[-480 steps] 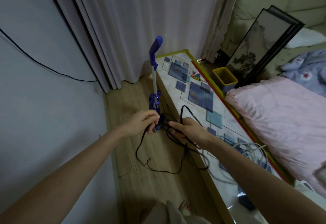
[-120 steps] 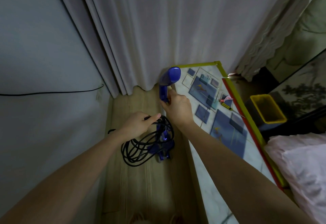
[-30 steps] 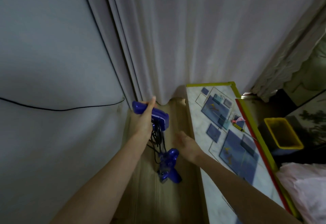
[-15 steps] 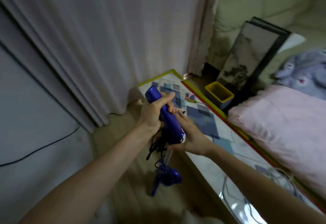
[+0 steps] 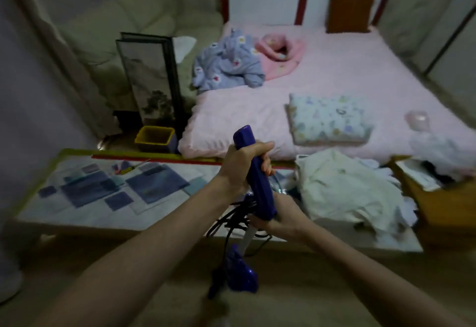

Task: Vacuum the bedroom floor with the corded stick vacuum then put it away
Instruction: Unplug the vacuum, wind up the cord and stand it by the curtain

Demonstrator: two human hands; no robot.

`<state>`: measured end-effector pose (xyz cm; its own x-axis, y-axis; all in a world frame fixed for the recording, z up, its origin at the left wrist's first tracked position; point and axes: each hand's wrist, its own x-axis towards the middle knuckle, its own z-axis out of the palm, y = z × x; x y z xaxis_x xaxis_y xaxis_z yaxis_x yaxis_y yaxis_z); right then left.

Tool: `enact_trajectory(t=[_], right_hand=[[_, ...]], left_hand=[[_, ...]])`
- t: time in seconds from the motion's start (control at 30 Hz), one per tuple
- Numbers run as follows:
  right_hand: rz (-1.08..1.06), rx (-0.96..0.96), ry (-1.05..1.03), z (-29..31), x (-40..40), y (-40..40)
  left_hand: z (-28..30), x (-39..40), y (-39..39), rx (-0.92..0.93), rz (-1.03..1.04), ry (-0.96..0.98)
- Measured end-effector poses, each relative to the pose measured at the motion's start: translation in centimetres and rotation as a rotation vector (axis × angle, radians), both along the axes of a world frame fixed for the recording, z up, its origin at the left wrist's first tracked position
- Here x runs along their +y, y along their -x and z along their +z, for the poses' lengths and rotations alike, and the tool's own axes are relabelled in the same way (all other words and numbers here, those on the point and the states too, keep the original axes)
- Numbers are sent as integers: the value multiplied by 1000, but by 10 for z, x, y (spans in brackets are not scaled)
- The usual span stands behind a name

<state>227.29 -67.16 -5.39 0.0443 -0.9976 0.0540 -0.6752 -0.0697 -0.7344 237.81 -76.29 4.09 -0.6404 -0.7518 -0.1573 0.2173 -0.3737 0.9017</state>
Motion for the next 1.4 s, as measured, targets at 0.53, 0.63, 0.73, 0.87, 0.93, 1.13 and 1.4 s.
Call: enact_trajectory(t=[0.53, 0.63, 0.73, 0.87, 0.93, 1.13, 1.4], right_hand=[[-907, -171, -60, 2, 333, 302], [-1066, -159, -50, 10, 391, 349], [-1205, -136, -83, 17, 439, 398], [-1337, -103, -128, 25, 492, 466], [-1409, -112, -121, 29, 515, 503], [-1638, -142, -74, 48, 570, 609], [-1780, -200, 16, 55, 646, 758]], left_hand=[[0, 282, 404, -23, -749, -72], [10, 339, 467, 3, -877, -109], [18, 389, 530, -8, -983, -101], [17, 444, 617, 6, -1122, -88], [17, 469, 663, 30, -1194, -84], [31, 541, 797, 81, -1394, -55], [39, 640, 962, 65, -1464, 27]])
